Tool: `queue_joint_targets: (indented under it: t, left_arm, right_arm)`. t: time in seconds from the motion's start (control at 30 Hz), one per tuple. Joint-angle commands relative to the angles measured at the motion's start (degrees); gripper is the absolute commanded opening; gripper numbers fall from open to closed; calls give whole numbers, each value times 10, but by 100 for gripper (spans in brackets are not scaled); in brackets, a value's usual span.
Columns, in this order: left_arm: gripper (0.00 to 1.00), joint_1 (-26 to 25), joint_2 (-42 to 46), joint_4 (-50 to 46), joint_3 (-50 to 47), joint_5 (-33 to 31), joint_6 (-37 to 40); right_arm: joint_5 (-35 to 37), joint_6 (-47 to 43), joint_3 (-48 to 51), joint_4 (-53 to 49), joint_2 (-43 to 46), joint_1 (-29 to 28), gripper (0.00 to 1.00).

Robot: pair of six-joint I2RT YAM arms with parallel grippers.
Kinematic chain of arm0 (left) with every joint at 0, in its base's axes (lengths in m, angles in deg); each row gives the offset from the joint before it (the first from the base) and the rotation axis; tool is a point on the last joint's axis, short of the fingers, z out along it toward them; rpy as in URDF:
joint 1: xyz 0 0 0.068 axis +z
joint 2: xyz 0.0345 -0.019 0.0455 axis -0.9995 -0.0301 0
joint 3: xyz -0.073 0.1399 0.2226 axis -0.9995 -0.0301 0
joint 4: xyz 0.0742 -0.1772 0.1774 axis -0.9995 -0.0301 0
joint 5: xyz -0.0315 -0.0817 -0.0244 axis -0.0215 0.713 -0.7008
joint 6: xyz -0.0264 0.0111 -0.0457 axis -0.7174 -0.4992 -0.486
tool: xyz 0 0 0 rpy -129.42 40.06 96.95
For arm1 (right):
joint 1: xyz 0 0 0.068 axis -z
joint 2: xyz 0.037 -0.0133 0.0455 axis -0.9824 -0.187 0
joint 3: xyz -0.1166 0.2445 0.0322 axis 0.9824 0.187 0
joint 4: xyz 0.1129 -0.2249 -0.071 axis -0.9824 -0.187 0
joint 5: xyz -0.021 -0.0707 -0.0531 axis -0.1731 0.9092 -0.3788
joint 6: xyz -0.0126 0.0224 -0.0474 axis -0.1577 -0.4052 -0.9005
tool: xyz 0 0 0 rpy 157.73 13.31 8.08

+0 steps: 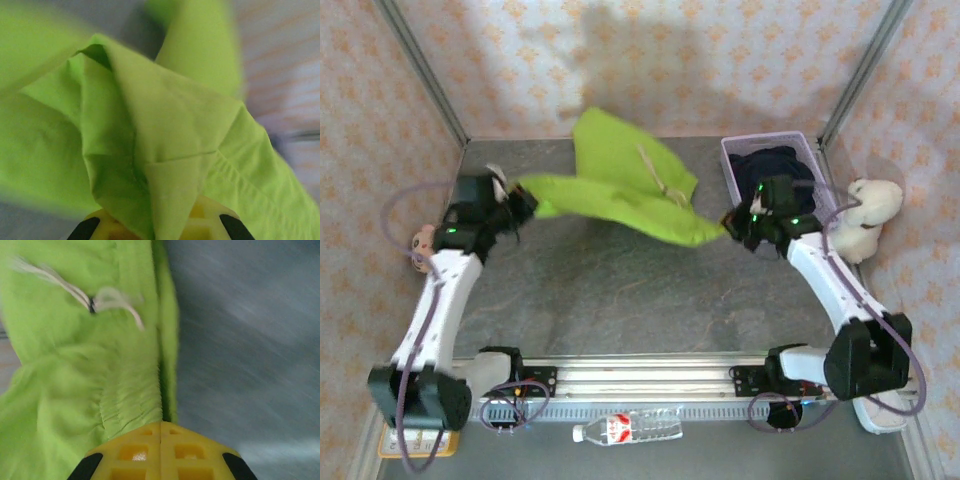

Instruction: Fold and stack the mixed laundry pile

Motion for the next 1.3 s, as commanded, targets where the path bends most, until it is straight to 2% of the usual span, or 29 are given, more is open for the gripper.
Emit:
queue_joint_targets:
  t: [0.0, 0.1, 0.2, 0.33, 0.43, 0.57, 0.6, 0.67, 0.77, 0.83, 0.9, 0.97, 1.03, 1.13, 1.2, 1.27]
  left_arm:
    - [0, -2, 41, -52, -61, -29, -10]
    - [0, -2, 18, -38, -41, -52, -14]
    - [0, -1, -49, -16, 6, -63, -14]
    - [0, 1, -184, -19, 158, -84, 3]
    - [0, 25, -310, -79, 378, -62, 16]
    - [0, 55, -468, -201, 781, -8, 23]
    - [0, 59, -487, -202, 849, 1, 18]
    - [0, 83, -457, -102, 869, 32, -39]
    - [0, 119, -378, -8, 872, 37, -66]
    - [0, 122, -323, -17, 863, 11, -12]
    - [0, 122, -270, -32, 815, -2, 26]
    - [0, 122, -218, -33, 730, 8, 45]
    - [0, 122, -163, -26, 610, 18, 61]
    - [0, 120, -96, -17, 428, 26, 78]
    - [0, 110, -64, -37, 323, 24, 96]
    - [0, 88, -37, -53, 219, -2, 121]
  right_arm:
    - [41, 3, -26, -29, 42, 2, 0]
    - [36, -6, -77, -22, 0, 1, 0]
    - [20, -6, -141, 2, -69, -9, 0]
    - [7, 12, -282, 60, -199, -36, 0]
    - [-39, 36, -487, 76, -319, -43, 0]
    - [-76, 65, -862, 79, -455, -47, 0]
    - [-77, 68, -949, 78, -480, -46, 0]
    - [-85, 87, -1113, 98, -525, -41, 0]
    - [-124, 120, -1200, 170, -534, -30, 0]
    - [-167, 108, -1187, 164, -509, -24, 0]
    - [-195, 46, -1145, 77, -474, -26, 0]
    - [-205, -41, -1055, -32, -427, -33, 0]
    - [-188, -98, -856, -65, -344, -41, 0]
    - [-134, -55, -503, 44, -210, -30, 0]
    - [-91, -32, -338, 66, -158, -16, 0]
    - [-54, -45, -229, 46, -133, -7, 0]
